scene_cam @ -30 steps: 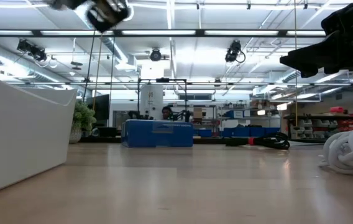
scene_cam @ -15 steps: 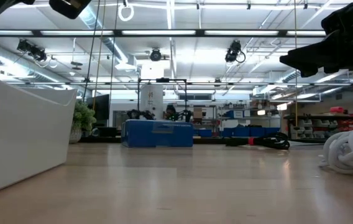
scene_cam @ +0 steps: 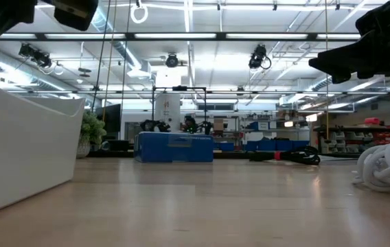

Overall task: Pick and place USB-C Cables
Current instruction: Put the light blue charger cable into the white bin

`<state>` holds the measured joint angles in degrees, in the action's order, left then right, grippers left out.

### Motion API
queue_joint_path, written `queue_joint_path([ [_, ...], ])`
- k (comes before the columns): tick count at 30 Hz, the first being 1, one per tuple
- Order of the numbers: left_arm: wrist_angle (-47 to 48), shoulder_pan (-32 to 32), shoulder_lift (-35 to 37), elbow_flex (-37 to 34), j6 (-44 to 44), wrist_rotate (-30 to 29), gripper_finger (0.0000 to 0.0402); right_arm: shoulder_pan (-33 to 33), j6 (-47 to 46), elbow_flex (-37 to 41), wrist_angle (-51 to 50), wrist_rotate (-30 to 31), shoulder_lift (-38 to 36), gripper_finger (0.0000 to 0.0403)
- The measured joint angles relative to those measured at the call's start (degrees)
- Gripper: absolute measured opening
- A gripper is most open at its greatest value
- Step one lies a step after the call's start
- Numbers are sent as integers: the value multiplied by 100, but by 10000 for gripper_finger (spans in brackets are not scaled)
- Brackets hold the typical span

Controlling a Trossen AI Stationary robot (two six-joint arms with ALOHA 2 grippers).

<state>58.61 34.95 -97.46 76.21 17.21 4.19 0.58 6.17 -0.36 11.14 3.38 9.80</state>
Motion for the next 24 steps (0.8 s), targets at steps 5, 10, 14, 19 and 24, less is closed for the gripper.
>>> queue_joint_path([
  [5,-2,106,-100,0,15,7,77,-2,0,0,0,-2,0,169],
  [10,-81,207,-93,0,9,9,77,0,0,0,10,-2,0,169],
  [14,-184,352,-113,0,-2,13,78,0,0,0,18,-2,0,169],
  [19,-366,535,-117,0,-6,-5,79,0,0,0,24,-2,0,169],
  [24,-513,588,-117,0,-305,-111,109,0,0,0,39,-2,0,169],
])
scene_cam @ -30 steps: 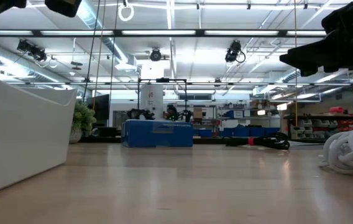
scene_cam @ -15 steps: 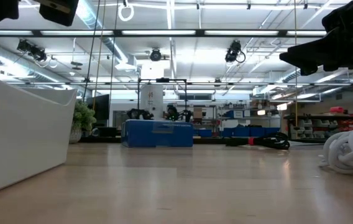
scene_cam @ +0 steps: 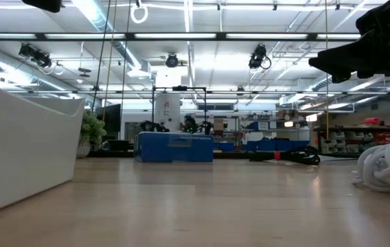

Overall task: Pick and place USB-C Cables
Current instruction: Put the light blue charger cable into the white bin, then put the white charger cable into the white bin

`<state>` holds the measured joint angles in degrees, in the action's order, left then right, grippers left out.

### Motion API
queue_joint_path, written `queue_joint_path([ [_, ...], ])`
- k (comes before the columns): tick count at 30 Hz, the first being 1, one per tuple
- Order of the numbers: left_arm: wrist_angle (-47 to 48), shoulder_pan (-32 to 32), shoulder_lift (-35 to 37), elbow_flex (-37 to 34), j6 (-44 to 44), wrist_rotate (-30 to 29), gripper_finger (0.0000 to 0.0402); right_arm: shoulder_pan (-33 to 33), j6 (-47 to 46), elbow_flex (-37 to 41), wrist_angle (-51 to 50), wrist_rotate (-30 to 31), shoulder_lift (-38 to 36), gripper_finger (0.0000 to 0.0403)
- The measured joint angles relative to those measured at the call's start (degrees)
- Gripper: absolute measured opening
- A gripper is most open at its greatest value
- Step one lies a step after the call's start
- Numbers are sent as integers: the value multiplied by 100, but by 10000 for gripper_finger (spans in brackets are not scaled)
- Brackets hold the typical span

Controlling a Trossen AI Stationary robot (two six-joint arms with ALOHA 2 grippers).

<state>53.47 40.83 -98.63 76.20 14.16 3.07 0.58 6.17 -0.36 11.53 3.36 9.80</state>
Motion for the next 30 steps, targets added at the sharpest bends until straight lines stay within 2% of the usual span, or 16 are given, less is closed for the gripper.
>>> queue_joint_path([
  [7,-19,-15,0,0,-105,-73,174,0,0,0,-1,0,0,169],
  [11,-288,-92,0,0,-99,-508,192,0,0,0,0,0,0,169],
  [15,-938,-223,0,0,-82,-967,189,0,0,0,0,0,0,169],
  [25,-2673,-843,-53,2,49,-1034,162,0,0,0,-1,0,0,169],
  [30,-3774,-1175,-411,4,-24,-1376,152,-2,0,0,9,-3,0,169],
])
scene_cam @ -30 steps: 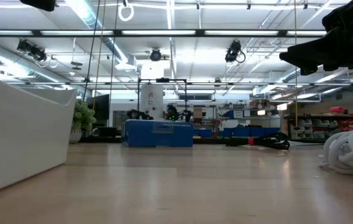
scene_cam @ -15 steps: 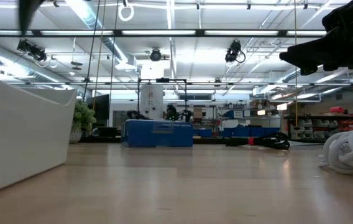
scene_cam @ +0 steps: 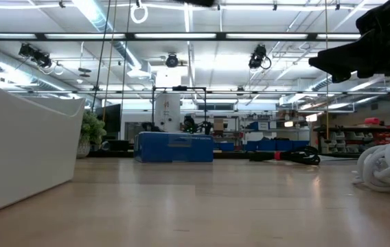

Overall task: Pick and place USB-C Cables
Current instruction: Put the white charger cable into the white bin

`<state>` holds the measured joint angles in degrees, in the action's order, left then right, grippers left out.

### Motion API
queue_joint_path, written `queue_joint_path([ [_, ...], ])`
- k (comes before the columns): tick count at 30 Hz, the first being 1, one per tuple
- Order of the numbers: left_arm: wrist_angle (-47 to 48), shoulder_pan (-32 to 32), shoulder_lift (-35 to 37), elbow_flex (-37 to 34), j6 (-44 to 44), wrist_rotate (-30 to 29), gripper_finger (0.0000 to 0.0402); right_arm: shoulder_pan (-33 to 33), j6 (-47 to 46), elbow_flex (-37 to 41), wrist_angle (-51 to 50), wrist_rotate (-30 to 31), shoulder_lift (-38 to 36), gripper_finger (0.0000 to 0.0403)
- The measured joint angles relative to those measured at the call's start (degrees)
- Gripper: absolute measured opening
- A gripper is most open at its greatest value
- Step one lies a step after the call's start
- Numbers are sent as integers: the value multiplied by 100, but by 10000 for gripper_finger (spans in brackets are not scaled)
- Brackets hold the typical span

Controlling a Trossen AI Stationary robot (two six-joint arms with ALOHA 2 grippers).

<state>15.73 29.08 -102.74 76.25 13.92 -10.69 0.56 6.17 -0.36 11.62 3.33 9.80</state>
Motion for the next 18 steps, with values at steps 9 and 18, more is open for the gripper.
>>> queue_joint_path([
  [9,-1805,-168,-1023,-4,588,-5,145,2,0,0,36,3,0,169],
  [18,-2327,-58,-1616,526,636,-67,148,2,0,0,36,0,-2,169],
])
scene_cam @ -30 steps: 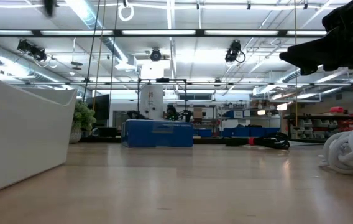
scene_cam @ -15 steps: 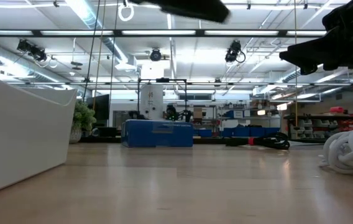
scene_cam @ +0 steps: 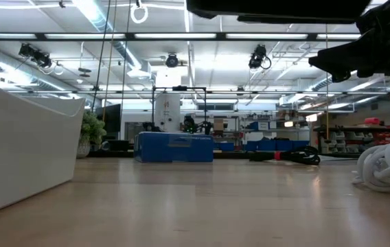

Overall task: Pick and place USB-C Cables
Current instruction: Put the white charger cable into the white bin

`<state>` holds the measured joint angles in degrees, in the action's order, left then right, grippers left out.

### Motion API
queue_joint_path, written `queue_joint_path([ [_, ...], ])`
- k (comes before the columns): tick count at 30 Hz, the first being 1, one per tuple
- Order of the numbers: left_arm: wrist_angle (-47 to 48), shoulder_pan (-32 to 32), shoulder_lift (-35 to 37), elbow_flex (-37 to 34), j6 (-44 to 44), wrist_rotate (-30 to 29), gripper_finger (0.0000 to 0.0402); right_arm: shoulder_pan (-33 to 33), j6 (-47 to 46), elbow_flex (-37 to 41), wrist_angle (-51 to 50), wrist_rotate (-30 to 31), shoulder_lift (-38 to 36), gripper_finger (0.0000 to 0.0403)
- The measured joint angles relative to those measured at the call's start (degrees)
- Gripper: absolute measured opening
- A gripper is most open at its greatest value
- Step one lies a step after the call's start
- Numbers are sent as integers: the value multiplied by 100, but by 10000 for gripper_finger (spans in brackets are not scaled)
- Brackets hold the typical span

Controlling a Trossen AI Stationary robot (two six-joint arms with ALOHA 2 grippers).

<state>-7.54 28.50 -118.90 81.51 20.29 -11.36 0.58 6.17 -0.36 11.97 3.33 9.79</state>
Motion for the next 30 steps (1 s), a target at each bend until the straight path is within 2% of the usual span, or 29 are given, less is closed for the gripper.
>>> queue_joint_path([
  [3,427,-6,-286,613,-136,-24,144,0,0,0,-4,2,0,169],
  [8,1861,-6,-896,1792,-164,47,142,-1,0,0,26,0,4,169],
  [12,2726,-34,-1253,2390,-323,17,142,-2,0,0,35,2,7,169],
  [19,2693,-191,-1365,2497,-1755,-72,165,-2,0,0,65,0,19,169],
  [25,2395,-207,-1387,2499,-2245,-65,198,-2,0,0,77,4,21,169],
  [30,2072,-200,-1632,2501,-2108,-122,214,0,0,0,86,6,22,169],
])
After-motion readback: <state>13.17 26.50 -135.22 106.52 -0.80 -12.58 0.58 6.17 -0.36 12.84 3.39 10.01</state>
